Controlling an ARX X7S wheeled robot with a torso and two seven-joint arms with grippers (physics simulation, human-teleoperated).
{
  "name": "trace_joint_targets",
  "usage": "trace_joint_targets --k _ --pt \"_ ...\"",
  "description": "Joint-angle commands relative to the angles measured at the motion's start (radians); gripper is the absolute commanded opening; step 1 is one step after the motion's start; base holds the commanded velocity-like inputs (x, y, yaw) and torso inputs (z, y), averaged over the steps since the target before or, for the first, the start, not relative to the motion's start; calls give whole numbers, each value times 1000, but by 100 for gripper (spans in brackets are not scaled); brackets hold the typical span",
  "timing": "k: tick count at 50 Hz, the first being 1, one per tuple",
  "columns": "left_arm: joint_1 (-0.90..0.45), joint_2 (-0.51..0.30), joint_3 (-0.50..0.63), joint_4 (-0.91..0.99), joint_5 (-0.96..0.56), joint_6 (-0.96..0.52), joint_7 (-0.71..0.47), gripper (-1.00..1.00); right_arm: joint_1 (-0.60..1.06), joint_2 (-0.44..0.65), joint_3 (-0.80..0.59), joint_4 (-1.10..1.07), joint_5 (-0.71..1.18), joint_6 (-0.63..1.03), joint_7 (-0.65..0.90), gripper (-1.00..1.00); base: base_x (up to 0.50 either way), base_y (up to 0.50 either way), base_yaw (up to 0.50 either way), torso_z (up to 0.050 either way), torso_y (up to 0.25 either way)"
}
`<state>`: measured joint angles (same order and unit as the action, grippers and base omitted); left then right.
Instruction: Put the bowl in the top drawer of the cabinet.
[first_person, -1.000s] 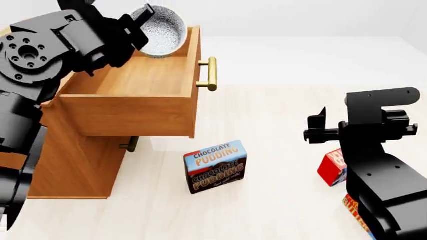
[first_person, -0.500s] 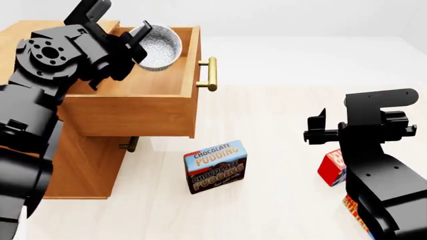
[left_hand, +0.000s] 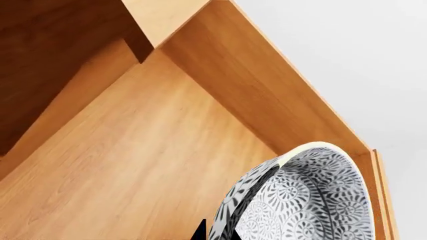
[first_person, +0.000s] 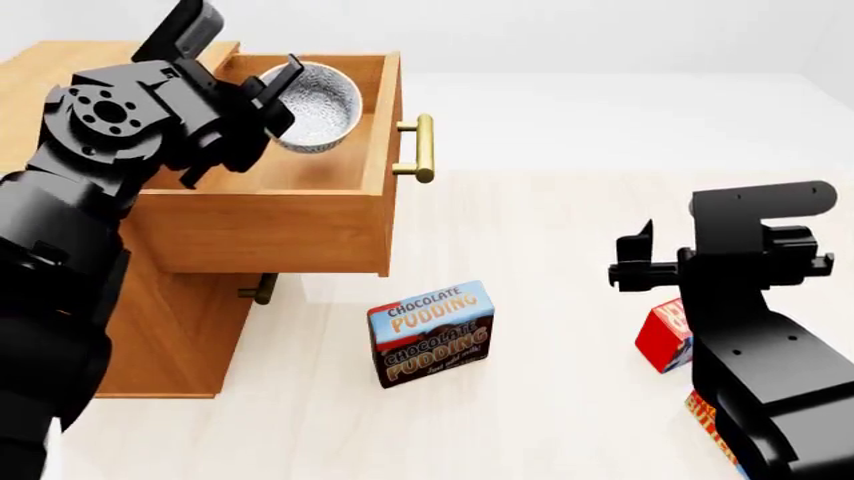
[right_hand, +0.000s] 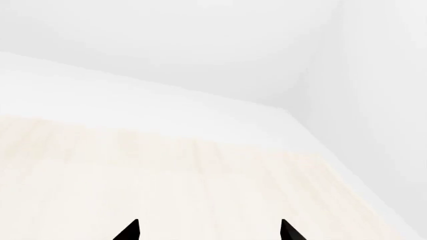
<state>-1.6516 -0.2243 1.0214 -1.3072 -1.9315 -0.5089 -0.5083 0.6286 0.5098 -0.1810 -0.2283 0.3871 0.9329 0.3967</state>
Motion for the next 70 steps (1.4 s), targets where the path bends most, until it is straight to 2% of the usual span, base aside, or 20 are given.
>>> trace_joint_targets --k 1,29,41,42,56,66,70 --pt "-11 -4 109 -1 -128 36 -7 -100 -8 4 5 -3 3 -1 2 100 0 0 0 0 0" --pt "-43 -5 639 -1 -600 138 27 -100 -9 5 4 14 3 -13 2 100 0 0 0 0 0" --pt "-61 -10 814 -1 -774 163 70 -100 -11 6 2 11 2 -12 6 100 0 0 0 0 1" --pt "-62 -10 826 -1 -786 164 72 100 -12 6 2 12 2 -13 6 100 0 0 0 0 0" --pt "-73 -9 955 -1 -911 175 94 100 -9 6 0 13 4 -11 7 100 0 0 0 0 0" --pt "-102 -12 994 3 -942 168 128 100 -13 7 3 12 6 -14 7 100 0 0 0 0 0" --pt "-135 -54 989 109 -929 229 125 100 -13 8 4 10 8 -13 8 100 0 0 0 0 0"
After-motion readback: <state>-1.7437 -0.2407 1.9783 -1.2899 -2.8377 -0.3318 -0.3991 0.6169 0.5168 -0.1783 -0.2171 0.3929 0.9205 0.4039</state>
